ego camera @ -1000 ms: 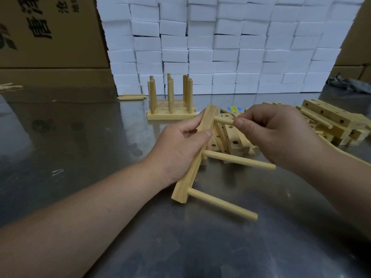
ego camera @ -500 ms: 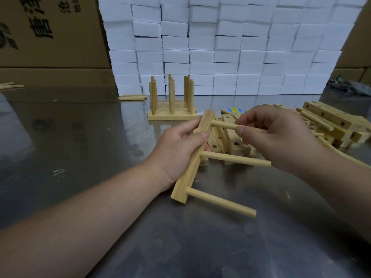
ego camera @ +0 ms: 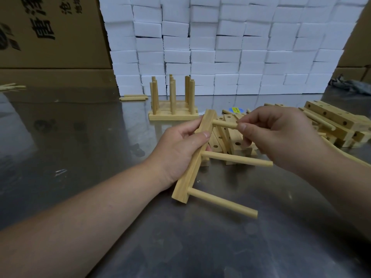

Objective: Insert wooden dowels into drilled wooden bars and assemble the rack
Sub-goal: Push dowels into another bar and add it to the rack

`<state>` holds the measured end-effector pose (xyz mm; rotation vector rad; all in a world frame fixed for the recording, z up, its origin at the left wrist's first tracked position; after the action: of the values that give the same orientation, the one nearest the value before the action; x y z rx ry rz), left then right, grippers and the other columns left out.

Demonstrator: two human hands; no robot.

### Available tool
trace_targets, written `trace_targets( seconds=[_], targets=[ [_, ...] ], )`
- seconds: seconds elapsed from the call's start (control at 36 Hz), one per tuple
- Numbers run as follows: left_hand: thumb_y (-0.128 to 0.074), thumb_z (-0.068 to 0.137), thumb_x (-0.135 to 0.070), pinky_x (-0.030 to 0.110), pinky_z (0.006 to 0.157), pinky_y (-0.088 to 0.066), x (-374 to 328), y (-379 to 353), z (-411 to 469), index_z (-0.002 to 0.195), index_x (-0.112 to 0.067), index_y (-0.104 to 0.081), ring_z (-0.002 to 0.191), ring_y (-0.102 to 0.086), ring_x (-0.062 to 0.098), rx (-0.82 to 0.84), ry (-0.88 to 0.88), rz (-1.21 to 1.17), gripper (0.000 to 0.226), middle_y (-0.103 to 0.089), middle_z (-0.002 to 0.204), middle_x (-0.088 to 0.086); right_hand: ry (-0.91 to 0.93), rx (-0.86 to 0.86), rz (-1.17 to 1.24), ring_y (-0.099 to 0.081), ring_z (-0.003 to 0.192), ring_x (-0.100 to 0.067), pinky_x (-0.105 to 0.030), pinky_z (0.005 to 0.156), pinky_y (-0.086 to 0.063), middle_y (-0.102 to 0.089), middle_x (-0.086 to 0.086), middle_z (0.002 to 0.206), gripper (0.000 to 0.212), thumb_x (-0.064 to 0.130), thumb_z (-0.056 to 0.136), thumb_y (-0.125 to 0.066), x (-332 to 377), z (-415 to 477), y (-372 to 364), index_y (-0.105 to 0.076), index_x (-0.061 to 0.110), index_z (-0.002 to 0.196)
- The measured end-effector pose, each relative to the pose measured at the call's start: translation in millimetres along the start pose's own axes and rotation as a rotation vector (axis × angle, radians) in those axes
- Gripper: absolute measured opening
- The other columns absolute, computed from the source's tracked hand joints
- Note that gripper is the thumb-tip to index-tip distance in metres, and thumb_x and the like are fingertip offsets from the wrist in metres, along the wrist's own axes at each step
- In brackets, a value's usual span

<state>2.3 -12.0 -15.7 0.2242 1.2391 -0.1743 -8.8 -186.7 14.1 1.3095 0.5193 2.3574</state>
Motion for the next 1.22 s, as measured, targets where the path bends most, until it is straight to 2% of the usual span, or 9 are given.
trace_targets(
  seconds=[0.14,0.25,0.36,0.5,0.58,0.75,0.89,1.0,1.22],
  targets=[
    [-0.051,0.092,-0.012,0.019,0.061,-0.052,2,1,0,0.126,-0.020,-0.056,0.060,-0.061,0.007,-0.016,0.037,-0.018,0.035,-0.064,0.058,-0.003,-0.007,0.026,-0.020,-0.054,0.045,0.002,-0.012,0.044,-0.041,-0.067,0.010,0.061,0.015,0.031,0.085,-0.059,0,-1,0,-0.065,0.025,0.073],
    [-0.050,0.092,-0.015,0.015,0.049,-0.048,-1,4,1,0.103,-0.028,-0.061,0.054,-0.061,0.004,-0.077,0.065,-0.094,0.020,-0.066,0.058,-0.003,-0.035,-0.052,0.099,-0.055,0.048,-0.006,-0.021,0.049,-0.046,-0.069,0.004,0.067,0.035,0.048,0.087,-0.038,1,0,6,-0.064,0.026,0.086],
    [-0.050,0.092,-0.021,0.021,0.046,-0.050,-1,9,4,0.093,-0.018,-0.063,0.045,-0.058,0.009,-0.105,0.186,-0.245,0.013,-0.065,0.057,-0.002,-0.058,-0.162,0.152,-0.055,0.053,-0.007,-0.031,0.055,-0.044,-0.069,0.002,0.069,0.023,0.025,0.089,-0.041,-4,4,13,-0.065,0.025,0.085],
    [-0.056,0.074,-0.027,0.019,0.041,-0.041,-2,9,7,0.085,-0.007,-0.067,0.036,-0.048,0.009,0.046,0.325,-0.506,0.026,-0.065,0.062,0.004,-0.010,-0.077,-0.006,-0.062,0.073,-0.001,-0.024,0.069,-0.051,-0.068,0.021,0.083,0.033,0.010,0.085,-0.053,-6,5,10,-0.060,0.042,0.087],
    [-0.056,0.070,-0.030,0.016,0.044,-0.044,-1,11,5,0.107,-0.005,-0.062,0.036,-0.046,0.006,0.176,0.404,-0.573,0.045,-0.064,0.068,0.002,0.054,0.013,-0.057,-0.058,0.085,0.003,-0.022,0.082,-0.047,-0.065,0.023,0.092,0.032,0.025,0.080,-0.059,-1,3,4,-0.054,0.047,0.103],
    [-0.053,0.080,-0.030,0.018,0.046,-0.048,-3,12,1,0.101,-0.005,-0.071,0.038,-0.050,0.004,0.478,0.528,-0.688,0.037,-0.068,0.081,0.005,0.142,0.149,-0.140,-0.052,0.098,0.012,-0.005,0.080,-0.039,-0.059,0.031,0.101,0.053,0.053,0.064,-0.061,5,-2,-3,-0.051,0.047,0.116],
    [-0.056,0.084,-0.026,0.019,0.046,-0.048,-1,9,-2,0.095,-0.004,-0.073,0.037,-0.050,0.004,0.630,0.593,-0.664,0.030,-0.069,0.084,0.009,0.215,0.216,-0.129,-0.054,0.090,0.007,0.001,0.077,-0.036,-0.065,0.027,0.088,0.033,0.036,0.071,-0.069,12,-5,-6,-0.054,0.065,0.079],
    [-0.057,0.080,-0.028,0.018,0.049,-0.048,-2,11,-2,0.098,-0.003,-0.071,0.038,-0.052,0.004,0.703,0.592,-0.681,0.034,-0.070,0.087,0.010,0.204,0.226,-0.072,-0.054,0.093,-0.002,-0.001,0.074,-0.036,-0.062,0.018,0.098,0.021,0.050,0.061,-0.058,16,-7,-8,-0.057,0.055,0.081],
    [-0.054,0.072,-0.028,0.026,0.043,-0.053,-4,25,7,0.087,-0.011,-0.061,0.038,-0.056,0.015,0.342,0.577,-0.716,0.024,-0.067,0.071,0.012,0.100,0.201,0.117,-0.062,0.085,-0.026,-0.036,0.080,-0.049,-0.069,-0.011,0.088,0.031,0.045,0.060,-0.064,10,-4,-6,-0.071,0.032,0.087]
  ],
)
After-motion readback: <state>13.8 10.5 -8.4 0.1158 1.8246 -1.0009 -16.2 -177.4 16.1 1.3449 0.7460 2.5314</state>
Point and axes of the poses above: each hand's wrist, its own z-axis towards the middle knuckle, its own y-axis out of the back of the hand, x = y × z, the point moved 2 cm from there along z, towards the middle knuckle
